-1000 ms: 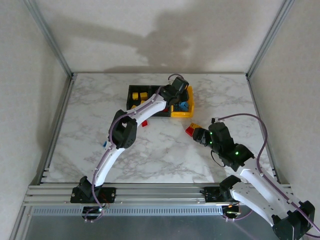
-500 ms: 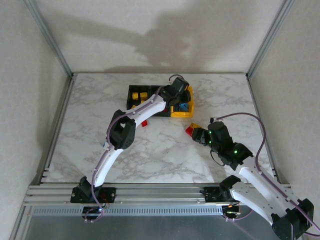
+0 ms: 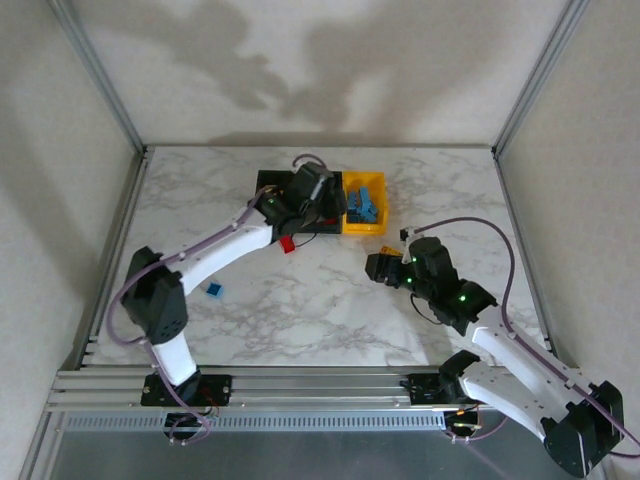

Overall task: Sort the legos into containers by color
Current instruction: Pick up the lego from the middle-left of the table.

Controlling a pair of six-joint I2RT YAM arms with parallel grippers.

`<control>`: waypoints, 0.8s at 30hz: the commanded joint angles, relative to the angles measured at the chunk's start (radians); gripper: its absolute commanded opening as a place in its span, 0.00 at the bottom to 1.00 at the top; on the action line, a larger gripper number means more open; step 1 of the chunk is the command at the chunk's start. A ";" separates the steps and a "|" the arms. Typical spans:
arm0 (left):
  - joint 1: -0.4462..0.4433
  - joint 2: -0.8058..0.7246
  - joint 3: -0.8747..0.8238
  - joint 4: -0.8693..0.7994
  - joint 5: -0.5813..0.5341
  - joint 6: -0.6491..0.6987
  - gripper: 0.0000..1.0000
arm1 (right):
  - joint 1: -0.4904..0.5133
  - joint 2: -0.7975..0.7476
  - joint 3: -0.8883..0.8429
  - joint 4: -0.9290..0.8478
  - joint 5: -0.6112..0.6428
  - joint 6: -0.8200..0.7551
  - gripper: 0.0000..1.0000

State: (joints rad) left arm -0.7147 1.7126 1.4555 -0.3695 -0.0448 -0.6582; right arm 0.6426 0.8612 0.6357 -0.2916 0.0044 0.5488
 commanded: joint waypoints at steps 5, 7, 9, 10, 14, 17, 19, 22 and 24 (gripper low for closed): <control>0.063 -0.279 -0.351 -0.062 -0.131 -0.091 0.56 | 0.140 0.053 0.030 0.129 -0.045 -0.071 0.71; 0.082 -0.352 -0.437 -0.080 -0.155 -0.144 0.59 | 0.175 0.081 0.034 0.152 -0.044 -0.083 0.71; 0.098 -0.407 -0.504 -0.110 -0.185 -0.199 0.63 | 0.210 0.115 0.047 0.160 -0.026 -0.090 0.71; 0.109 -0.431 -0.538 -0.121 -0.194 -0.224 0.64 | 0.223 0.132 0.051 0.165 -0.020 -0.092 0.71; 0.166 -0.481 -0.642 -0.146 -0.185 -0.289 0.69 | 0.266 0.178 0.053 0.211 -0.019 -0.083 0.72; 0.202 -0.469 -0.671 -0.193 -0.201 -0.330 0.69 | 0.334 0.207 0.060 0.238 0.069 -0.080 0.73; 0.208 -0.464 -0.681 -0.213 -0.217 -0.356 0.71 | 0.391 0.238 0.076 0.244 0.127 -0.092 0.74; 0.221 -0.468 -0.700 -0.230 -0.245 -0.377 0.73 | 0.430 0.296 0.096 0.260 0.139 -0.090 0.74; 0.234 -0.474 -0.714 -0.239 -0.260 -0.392 0.74 | 0.449 0.325 0.105 0.271 0.146 -0.090 0.74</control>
State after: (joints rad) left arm -0.5011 1.2461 0.7662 -0.5541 -0.2420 -0.9970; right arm 1.0698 1.1568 0.7067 -0.0620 0.0940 0.4740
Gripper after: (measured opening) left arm 0.729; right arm 0.737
